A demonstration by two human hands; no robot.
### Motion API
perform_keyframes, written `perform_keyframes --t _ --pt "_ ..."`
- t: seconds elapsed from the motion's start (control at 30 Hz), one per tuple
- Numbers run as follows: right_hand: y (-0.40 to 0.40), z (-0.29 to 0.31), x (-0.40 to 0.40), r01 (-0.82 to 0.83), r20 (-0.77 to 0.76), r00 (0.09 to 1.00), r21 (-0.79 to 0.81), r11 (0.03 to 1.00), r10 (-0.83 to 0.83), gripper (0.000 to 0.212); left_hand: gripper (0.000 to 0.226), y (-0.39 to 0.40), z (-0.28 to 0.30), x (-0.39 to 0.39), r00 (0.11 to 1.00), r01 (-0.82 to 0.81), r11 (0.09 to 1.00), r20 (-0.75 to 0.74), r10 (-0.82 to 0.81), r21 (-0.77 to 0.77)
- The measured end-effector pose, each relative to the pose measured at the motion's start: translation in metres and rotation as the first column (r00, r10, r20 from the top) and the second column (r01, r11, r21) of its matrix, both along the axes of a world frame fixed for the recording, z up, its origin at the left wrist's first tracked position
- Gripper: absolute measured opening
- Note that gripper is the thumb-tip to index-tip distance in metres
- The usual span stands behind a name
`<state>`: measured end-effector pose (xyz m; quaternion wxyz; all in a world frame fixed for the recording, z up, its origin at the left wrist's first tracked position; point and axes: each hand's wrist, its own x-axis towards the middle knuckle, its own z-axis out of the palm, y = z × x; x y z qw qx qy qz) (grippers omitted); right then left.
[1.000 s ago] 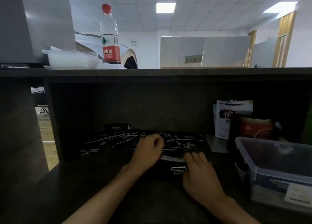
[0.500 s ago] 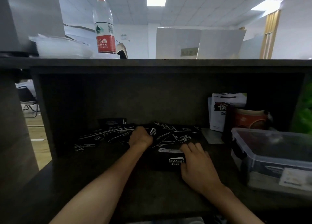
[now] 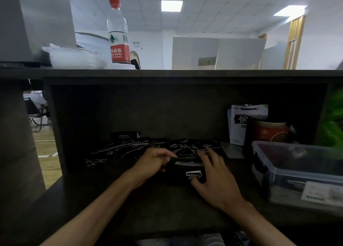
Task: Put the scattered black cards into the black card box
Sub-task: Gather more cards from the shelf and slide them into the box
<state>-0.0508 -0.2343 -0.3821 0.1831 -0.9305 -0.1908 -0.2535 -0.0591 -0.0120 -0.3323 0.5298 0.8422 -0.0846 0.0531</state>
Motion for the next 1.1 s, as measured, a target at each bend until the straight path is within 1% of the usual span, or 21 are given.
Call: perform_keyframes --t 0.07,0.17,0.2,0.23,0.27,0.3,0.33,0.37,0.4,0.47,0.53,0.6,0.67,0.7,0.73,0.8,0.83,0.87,0.97,1.03,1.1 --pt "0.000 -0.001 0.001 -0.005 0.004 1.000 -0.025 1.000 0.005 0.081 0.034 -0.003 -0.001 0.005 0.998 0.056 0.998 -0.024 -0.056 -0.001" --pt "0.001 -0.002 0.004 0.002 0.046 0.999 -0.077 0.997 0.001 0.072 0.031 -0.003 0.001 0.017 0.974 0.178 0.983 -0.133 -0.182 -0.037" --pt "0.002 -0.002 0.005 -0.001 0.058 0.998 -0.082 0.997 0.006 0.069 0.028 -0.003 0.001 0.025 0.974 0.168 0.986 -0.152 -0.169 -0.019" --pt "0.002 -0.003 0.006 -0.005 0.062 0.998 -0.082 0.997 0.010 0.067 0.024 -0.001 0.002 0.035 0.985 0.112 0.994 -0.136 -0.110 0.007" --pt "0.002 -0.003 0.007 -0.008 0.063 0.998 -0.079 0.997 0.013 0.066 0.021 0.000 0.002 0.048 0.997 -0.014 0.999 -0.078 0.017 0.044" --pt "0.001 -0.003 0.007 -0.012 0.061 0.998 -0.075 0.997 0.016 0.066 0.017 0.003 0.001 0.062 0.980 -0.198 0.976 0.023 0.197 0.092" --pt "0.001 -0.004 0.007 -0.015 0.058 0.998 -0.074 0.997 0.019 0.065 0.016 0.006 -0.002 0.076 0.924 -0.376 0.914 0.127 0.360 0.153" --pt "0.000 -0.004 0.007 -0.018 0.056 0.998 -0.074 0.997 0.022 0.065 0.022 0.008 -0.005 0.086 0.867 -0.496 0.837 0.190 0.462 0.232" --pt "0.000 -0.004 0.007 -0.020 0.056 0.998 -0.075 0.997 0.025 0.065 0.035 0.008 -0.010 0.094 0.839 -0.543 0.765 0.200 0.506 0.346" --pt "0.000 -0.004 0.007 -0.025 0.060 0.998 -0.076 0.997 0.029 0.064 0.059 0.008 -0.021 0.106 0.837 -0.514 0.658 0.151 0.526 0.550" --pt "0.000 -0.004 0.007 -0.030 0.063 0.997 -0.073 0.997 0.034 0.063 0.065 0.007 -0.028 0.114 0.833 -0.495 0.626 0.124 0.540 0.603" --pt "-0.001 -0.004 0.007 -0.032 0.060 0.998 -0.072 0.997 0.036 0.063 0.063 0.008 -0.028 0.117 0.830 -0.497 0.652 0.096 0.549 0.573" --pt "-0.001 -0.003 0.007 -0.040 0.066 0.997 -0.062 0.997 0.044 0.062 0.045 0.010 -0.025 0.117 0.825 -0.519 0.705 0.068 0.561 0.483" --pt "-0.001 -0.003 0.006 -0.044 0.066 0.997 -0.055 0.998 0.047 0.062 0.032 0.011 -0.025 0.115 0.820 -0.539 0.737 0.057 0.569 0.408" --pt "-0.001 -0.002 0.005 -0.046 0.064 0.997 -0.050 0.998 0.049 0.061 0.024 0.013 -0.025 0.113 0.818 -0.557 0.771 0.041 0.574 0.311" --pt "-0.001 -0.001 0.004 -0.048 0.060 0.997 -0.047 0.998 0.051 0.060 0.024 0.017 -0.023 0.109 0.826 -0.562 0.824 0.000 0.564 0.075" --pt "-0.001 -0.001 0.004 -0.048 0.059 0.997 -0.045 0.998 0.051 0.059 0.024 0.020 -0.019 0.105 0.822 -0.570 0.822 0.001 0.570 -0.018" --pt "-0.001 -0.001 0.004 -0.048 0.056 0.997 -0.045 0.998 0.050 0.060 0.023 0.023 -0.014 0.101 0.809 -0.585 0.809 0.024 0.587 -0.058" --pt "-0.001 0.000 0.004 -0.043 0.047 0.998 -0.051 0.998 0.046 0.065 0.011 0.031 0.000 0.084 0.765 -0.632 0.775 0.182 0.618 0.022" --pt "0.000 0.000 0.003 -0.042 0.047 0.998 -0.048 0.998 0.044 0.068 0.011 0.031 0.005 0.069 0.814 -0.550 0.833 0.267 0.516 0.067" --pt "0.000 0.001 0.002 -0.044 0.059 0.997 -0.044 0.998 0.046 0.069 0.012 0.027 0.007 0.051 0.901 -0.380 0.917 0.277 0.335 0.125"
